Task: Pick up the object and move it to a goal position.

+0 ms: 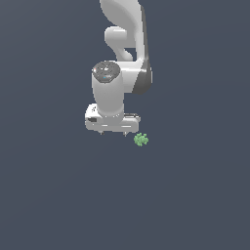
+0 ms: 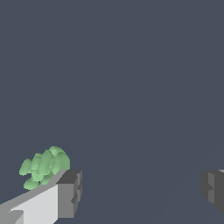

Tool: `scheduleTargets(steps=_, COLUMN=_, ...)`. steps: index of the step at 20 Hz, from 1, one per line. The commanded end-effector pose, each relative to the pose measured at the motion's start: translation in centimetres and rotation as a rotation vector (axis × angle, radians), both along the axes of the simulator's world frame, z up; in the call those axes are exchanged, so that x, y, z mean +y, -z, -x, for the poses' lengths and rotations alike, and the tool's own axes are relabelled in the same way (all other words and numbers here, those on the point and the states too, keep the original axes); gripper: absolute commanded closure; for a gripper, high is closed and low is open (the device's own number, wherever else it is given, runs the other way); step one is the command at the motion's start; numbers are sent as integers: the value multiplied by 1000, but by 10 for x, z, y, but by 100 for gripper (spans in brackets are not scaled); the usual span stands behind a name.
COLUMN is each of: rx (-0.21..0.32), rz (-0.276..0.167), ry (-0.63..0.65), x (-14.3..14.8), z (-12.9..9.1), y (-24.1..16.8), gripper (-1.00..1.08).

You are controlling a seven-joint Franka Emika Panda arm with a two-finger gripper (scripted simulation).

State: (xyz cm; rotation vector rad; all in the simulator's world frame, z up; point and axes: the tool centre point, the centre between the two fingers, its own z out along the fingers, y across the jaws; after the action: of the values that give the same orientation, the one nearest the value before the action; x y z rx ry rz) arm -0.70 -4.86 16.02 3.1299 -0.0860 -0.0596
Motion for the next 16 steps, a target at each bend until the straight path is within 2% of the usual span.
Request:
scheduleTargets(steps=1, rx=0, rz=0, ry=0, x=0, z=0, y=0, gripper=-92)
scheduleTargets(steps=11, rx=-16, rz=34, ry=29, x=-25, z=-5, y=-1, gripper=-92)
scheduleTargets(steps=16, rx=-16, rz=31, ry=17, x=-18, z=-4, y=1, gripper=-92)
